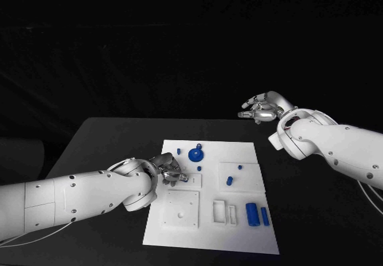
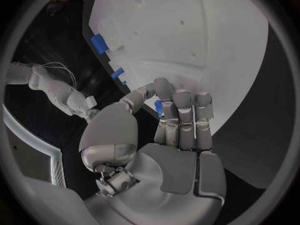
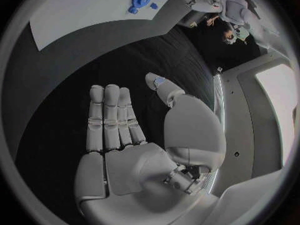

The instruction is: Assemble the parts on the task board

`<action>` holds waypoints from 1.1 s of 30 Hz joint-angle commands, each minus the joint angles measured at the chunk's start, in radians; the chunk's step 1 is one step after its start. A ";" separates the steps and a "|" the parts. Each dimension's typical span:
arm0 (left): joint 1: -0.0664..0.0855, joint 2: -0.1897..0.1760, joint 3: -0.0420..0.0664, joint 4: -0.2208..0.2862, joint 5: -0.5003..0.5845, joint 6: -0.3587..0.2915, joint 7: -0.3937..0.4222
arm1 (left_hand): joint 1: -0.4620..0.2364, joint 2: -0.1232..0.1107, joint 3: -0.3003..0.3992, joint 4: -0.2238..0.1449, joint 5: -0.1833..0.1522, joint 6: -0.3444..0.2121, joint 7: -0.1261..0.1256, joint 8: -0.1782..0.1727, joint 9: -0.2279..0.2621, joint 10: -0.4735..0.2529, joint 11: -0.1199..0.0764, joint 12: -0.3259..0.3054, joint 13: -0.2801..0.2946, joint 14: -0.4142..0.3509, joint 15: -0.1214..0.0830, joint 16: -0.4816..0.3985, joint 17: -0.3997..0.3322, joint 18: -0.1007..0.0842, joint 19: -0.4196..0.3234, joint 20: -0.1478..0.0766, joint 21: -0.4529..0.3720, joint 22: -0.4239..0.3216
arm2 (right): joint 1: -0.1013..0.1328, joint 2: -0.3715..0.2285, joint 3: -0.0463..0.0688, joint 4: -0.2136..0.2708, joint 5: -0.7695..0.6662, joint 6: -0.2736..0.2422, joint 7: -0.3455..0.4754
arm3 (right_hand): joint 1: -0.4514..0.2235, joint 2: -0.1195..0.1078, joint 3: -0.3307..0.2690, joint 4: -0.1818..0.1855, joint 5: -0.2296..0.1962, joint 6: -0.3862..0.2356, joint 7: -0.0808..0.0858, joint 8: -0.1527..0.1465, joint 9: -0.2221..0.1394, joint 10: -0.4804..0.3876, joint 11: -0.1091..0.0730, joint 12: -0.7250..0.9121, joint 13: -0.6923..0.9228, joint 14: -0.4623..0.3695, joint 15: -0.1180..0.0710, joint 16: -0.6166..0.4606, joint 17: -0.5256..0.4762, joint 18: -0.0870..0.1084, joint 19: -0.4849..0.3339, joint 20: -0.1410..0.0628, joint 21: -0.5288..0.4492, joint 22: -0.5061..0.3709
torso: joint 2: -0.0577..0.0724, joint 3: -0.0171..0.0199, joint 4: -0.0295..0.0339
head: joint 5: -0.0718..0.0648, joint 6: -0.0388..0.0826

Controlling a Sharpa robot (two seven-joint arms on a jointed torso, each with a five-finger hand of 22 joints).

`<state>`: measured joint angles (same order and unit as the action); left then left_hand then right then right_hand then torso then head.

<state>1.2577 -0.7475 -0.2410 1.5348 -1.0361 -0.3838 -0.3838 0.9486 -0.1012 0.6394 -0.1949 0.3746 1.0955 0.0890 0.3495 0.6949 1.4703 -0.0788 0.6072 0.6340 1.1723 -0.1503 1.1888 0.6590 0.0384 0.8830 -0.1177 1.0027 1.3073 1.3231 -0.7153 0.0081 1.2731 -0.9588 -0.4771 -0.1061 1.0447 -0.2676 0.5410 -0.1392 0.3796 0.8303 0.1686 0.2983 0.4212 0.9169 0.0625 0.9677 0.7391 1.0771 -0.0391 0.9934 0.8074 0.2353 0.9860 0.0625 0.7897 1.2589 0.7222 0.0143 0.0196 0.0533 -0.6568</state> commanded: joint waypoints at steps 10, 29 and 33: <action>-0.003 0.004 0.000 -0.004 0.004 0.021 -0.002 | 0.010 0.002 0.002 0.002 -0.008 0.137 -0.086 -0.007 0.109 -0.025 -0.022 0.006 -0.003 -0.001 -0.008 0.005 -0.004 -0.012 -0.002 -0.134 0.006 0.006 | 0.001 0.001 0.000 0.003 0.002 0.013 0.006 | -0.003 0.008 -0.005 0.000 0.007 0.000 0.006 0.004 0.001 -0.008 0.002 0.005 -0.003 -0.005 0.000 0.005 -0.002 0.026 0.004 0.002 -0.005 0.001 | 0.000 0.0003 0.0000 | 0.000 -0.002; -0.004 0.007 0.000 0.007 0.000 0.054 0.007 | -0.002 0.006 -0.023 0.011 -0.014 0.187 -0.105 0.026 0.134 -0.009 -0.035 0.101 0.027 0.013 -0.019 0.084 0.002 -0.005 0.005 -0.142 0.047 0.009 | 0.001 0.006 0.000 -0.002 0.007 0.022 0.002 | -0.009 0.010 -0.007 0.007 0.042 0.000 0.005 0.005 0.001 -0.011 0.002 0.015 -0.016 -0.007 0.000 0.009 -0.009 0.026 0.007 0.001 -0.011 0.006 | 0.000 0.0001 0.0003 | 0.001 -0.005; -0.004 0.010 0.000 0.007 -0.003 0.057 0.006 | -0.009 0.016 -0.024 0.005 0.001 0.190 -0.110 0.040 0.143 -0.016 -0.038 0.134 0.036 0.011 -0.021 0.108 0.000 -0.003 0.003 -0.144 0.060 0.008 | 0.001 0.007 0.000 -0.003 0.008 0.022 0.002 | -0.009 0.010 -0.008 0.007 0.064 0.000 0.006 0.006 0.001 -0.013 0.002 0.020 -0.023 -0.008 0.000 0.012 -0.012 0.026 0.008 0.001 -0.014 0.008 | 0.000 0.0002 -0.0002 | 0.003 -0.007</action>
<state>1.2560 -0.7441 -0.2405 1.5351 -1.0379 -0.3592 -0.3862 0.9347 -0.0982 0.6190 -0.1853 0.3731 1.0990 0.0856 0.3841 0.8114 1.4778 -0.0935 0.7383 0.6690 1.1776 -0.1589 1.2944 0.6597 0.0383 0.8830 -0.1177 1.0602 1.3078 1.3231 -0.7090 0.0079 1.2709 -0.9540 -0.4702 -0.1071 1.0389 -0.2618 0.5355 -0.1337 0.4405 0.8292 0.1666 0.2982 0.4210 0.9110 0.0640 0.9841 0.7172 1.0771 -0.0390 1.0000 0.7961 0.2416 0.9861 0.0627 0.7784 1.2667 0.7222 0.0143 0.0196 0.0553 -0.6626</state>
